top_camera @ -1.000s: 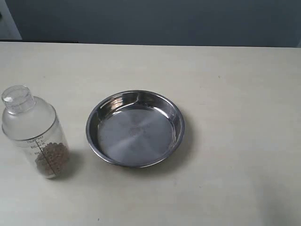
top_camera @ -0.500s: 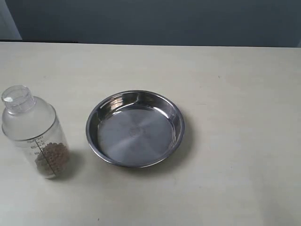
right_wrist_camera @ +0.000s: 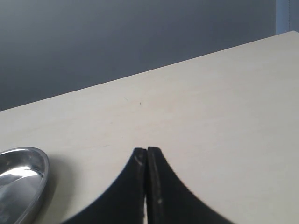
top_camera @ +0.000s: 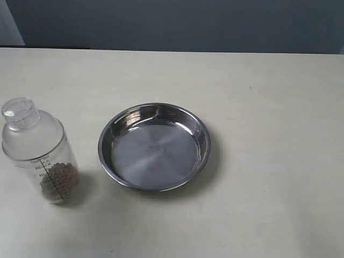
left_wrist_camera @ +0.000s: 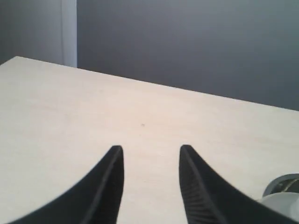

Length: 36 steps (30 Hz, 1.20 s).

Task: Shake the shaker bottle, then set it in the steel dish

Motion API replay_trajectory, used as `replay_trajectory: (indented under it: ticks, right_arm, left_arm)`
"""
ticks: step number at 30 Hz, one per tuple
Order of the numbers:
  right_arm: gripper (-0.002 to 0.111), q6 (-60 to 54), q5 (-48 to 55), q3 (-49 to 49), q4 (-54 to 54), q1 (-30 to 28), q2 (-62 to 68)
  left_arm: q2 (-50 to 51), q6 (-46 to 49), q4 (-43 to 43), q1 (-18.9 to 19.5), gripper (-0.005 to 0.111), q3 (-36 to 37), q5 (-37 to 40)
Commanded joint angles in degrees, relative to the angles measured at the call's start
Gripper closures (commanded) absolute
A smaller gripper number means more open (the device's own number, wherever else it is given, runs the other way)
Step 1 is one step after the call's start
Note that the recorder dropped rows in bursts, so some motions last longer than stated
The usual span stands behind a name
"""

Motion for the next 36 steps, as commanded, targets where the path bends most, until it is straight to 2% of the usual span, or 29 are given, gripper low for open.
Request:
replay_trajectory:
  ticks: [1,3,6,8,11,13,16,21,27,36]
  right_arm:
    - [0.109,-0.16,-0.61,0.04,-0.07,-0.18,-0.28]
    - [0.109,-0.16,-0.61,0.04,-0.07,-0.18,-0.28]
    - [0.109,-0.16,-0.61,0.04,-0.07,-0.18,-0.28]
    - [0.109,-0.16,-0.61,0.04,-0.07,-0.18,-0.28]
    - [0.109,-0.16,-0.61,0.04,-0.07,-0.18,-0.28]
    - [0.109,-0.16,-0.61,0.04,-0.07,-0.18,-0.28]
    - [0.109,-0.16,-0.61,0.04,-0.07,-0.18,-0.28]
    - [0.109,-0.16,-0.61,0.04,-0.07,-0.18,-0.28]
    - [0.109,-0.16,-0.61,0.04,-0.07,-0.18,-0.28]
    - [0.109,-0.16,-0.61,0.04,-0.07,-0.18,-0.28]
  left_arm:
    - [1.91,1.17,8.9,-4.42,0.069,-9.9,1.5]
    - [3.67,1.17,13.57,-6.43,0.069,-15.88,4.19]
    - [8.99,1.17,14.2,-9.46,0.069,-22.07,6.16]
    - [12.48,1.17,14.32,-11.7,0.064,-24.69,6.91]
    - [15.4,0.58,13.68,-13.55,0.043,-26.19,6.91]
    - [15.24,0.55,11.72,-13.55,0.022,-25.76,6.68]
    - [14.81,-0.86,5.69,-13.05,0.002,-22.83,4.34]
    - [14.81,-2.09,4.01,-14.52,0.001,-16.47,1.47]
    - [14.93,-2.76,6.84,-19.77,0.001,-15.53,0.96]
    - [14.93,-7.18,7.69,-22.94,0.001,-9.53,-1.2]
